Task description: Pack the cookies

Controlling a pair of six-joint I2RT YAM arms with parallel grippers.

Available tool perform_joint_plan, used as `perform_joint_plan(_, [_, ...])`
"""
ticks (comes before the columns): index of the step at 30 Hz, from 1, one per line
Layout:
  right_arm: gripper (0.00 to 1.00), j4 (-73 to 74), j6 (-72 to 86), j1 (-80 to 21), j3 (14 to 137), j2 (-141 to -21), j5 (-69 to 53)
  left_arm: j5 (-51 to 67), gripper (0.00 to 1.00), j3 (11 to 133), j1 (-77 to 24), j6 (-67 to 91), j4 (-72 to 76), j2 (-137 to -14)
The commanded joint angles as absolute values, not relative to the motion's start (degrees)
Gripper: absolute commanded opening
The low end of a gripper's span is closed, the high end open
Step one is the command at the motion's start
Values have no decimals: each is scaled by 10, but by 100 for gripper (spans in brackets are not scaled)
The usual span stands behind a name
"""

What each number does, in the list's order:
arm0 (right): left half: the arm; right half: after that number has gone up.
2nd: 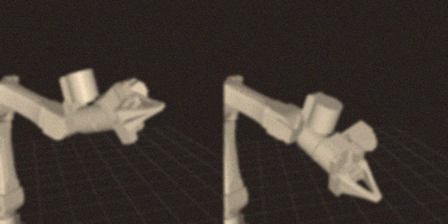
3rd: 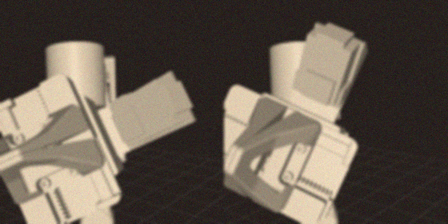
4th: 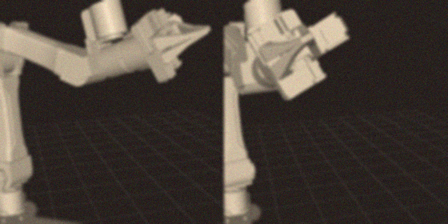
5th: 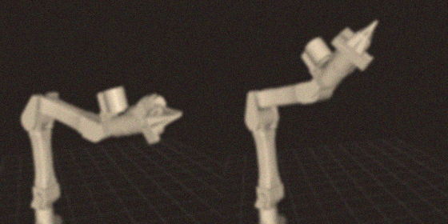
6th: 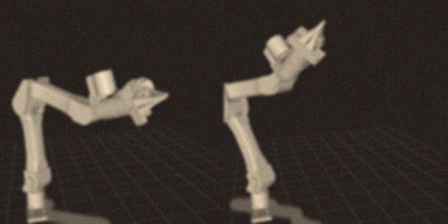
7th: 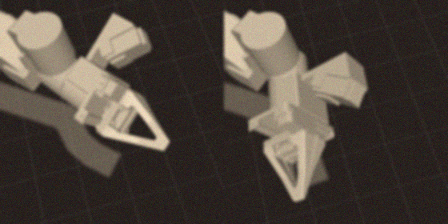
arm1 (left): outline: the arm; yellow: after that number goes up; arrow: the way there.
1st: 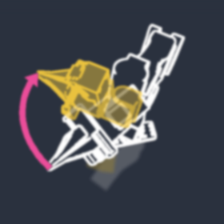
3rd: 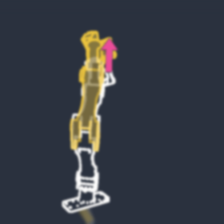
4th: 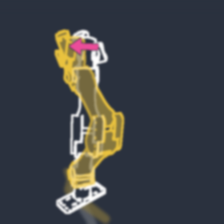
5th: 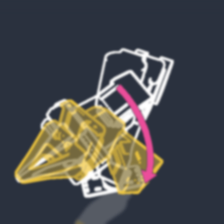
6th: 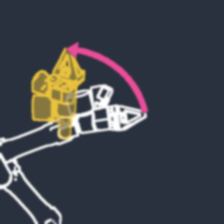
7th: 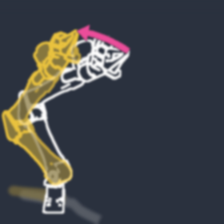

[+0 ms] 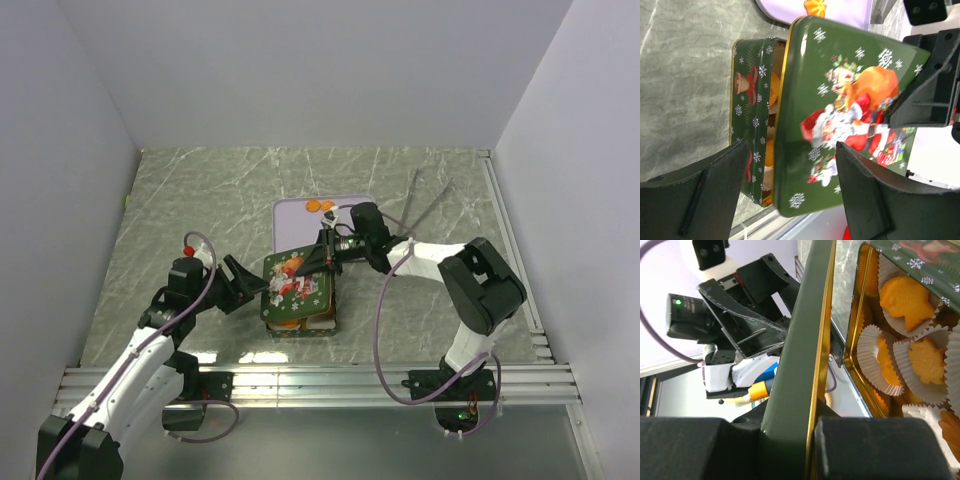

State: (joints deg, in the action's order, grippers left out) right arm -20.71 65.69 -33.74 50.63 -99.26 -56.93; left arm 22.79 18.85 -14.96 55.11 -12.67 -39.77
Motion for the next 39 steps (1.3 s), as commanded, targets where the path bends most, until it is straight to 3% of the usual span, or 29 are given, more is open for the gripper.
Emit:
perform_joint_plan(1, [14,-270,679,-348,494,-995,-554,244,76,185,-147,534,-90,-403])
perform_joint_plan(19, [13,-243,641,-352,452,-1000,-529,270,75,179,-152,521,-54,-477])
perform_joint_plan(26, [13,-183,607,-352,473,-1000,-525,266,70,188,-174,512,-48,-499])
perform_joint_plan(39, [38,-139,577,-339,463,-983,-525,235,68,187,-232,519,-40,-542])
